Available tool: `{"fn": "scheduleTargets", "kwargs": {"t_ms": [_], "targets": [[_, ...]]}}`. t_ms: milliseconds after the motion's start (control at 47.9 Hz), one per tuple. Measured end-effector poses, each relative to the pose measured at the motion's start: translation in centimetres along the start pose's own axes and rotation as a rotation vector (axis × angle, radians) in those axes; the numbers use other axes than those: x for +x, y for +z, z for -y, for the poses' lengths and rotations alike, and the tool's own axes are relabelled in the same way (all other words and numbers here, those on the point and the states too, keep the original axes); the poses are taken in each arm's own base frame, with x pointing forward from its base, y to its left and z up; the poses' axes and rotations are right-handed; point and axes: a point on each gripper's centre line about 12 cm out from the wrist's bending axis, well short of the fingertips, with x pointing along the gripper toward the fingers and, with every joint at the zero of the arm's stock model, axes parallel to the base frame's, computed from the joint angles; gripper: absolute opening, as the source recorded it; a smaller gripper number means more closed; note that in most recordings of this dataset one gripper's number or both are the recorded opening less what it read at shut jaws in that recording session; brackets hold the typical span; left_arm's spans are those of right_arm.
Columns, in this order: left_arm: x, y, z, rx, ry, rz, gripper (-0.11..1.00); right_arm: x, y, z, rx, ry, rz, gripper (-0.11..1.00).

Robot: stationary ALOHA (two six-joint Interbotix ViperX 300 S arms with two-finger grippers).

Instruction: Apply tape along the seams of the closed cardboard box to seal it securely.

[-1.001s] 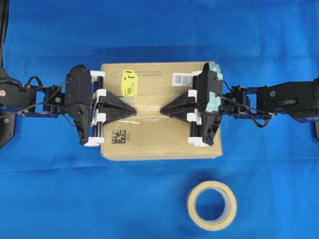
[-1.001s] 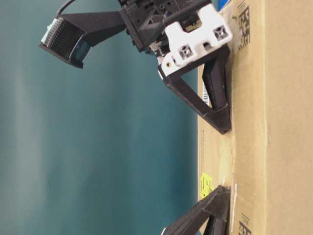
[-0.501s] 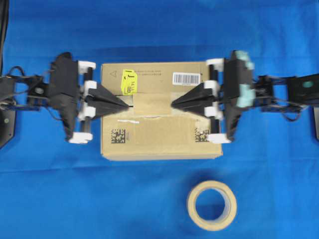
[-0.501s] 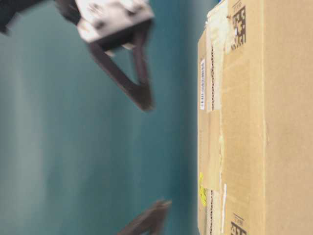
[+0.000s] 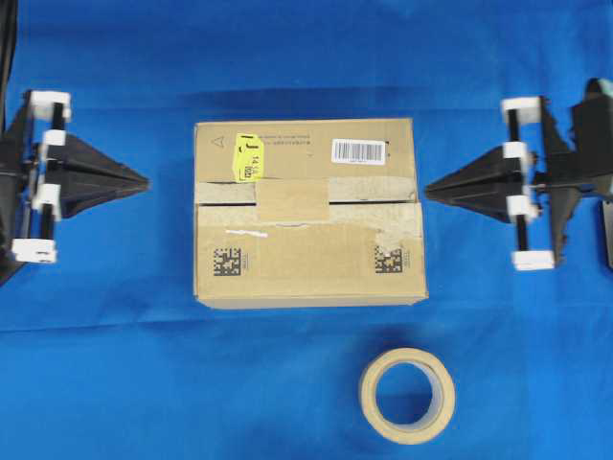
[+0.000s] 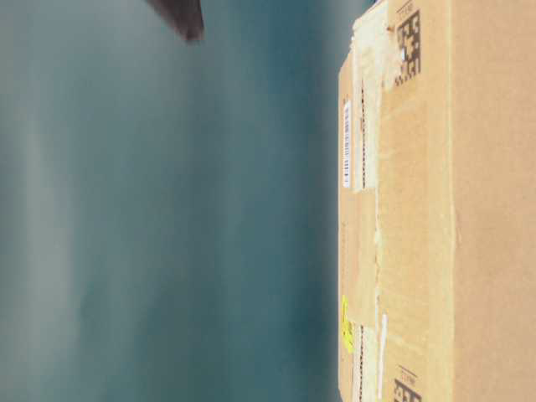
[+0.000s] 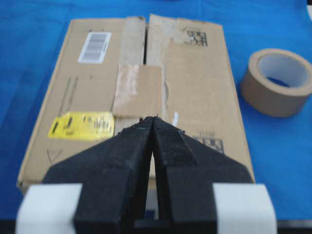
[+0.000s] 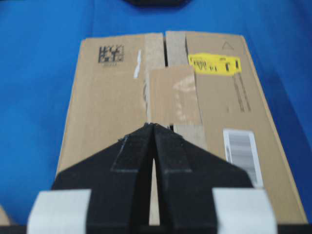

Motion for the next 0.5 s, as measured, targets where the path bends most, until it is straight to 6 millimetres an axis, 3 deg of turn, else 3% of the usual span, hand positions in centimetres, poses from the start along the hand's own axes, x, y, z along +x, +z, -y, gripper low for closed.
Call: {"fn": "scheduleTargets", "kwargs": {"t_ms": [292, 501], "targets": [[-3.0, -2.5, -0.1, -0.003, -0.003, -0.002, 0.0, -3.2, -3.0, 0.6, -0.001, 0.0, -0.017, -0.01], [-3.4, -4.0, -0.2, -0.003, -0.003, -0.052, 0.0, -3.6, -4.6, 0.9, -0.001, -0.007, -0.05, -0.01]]}}
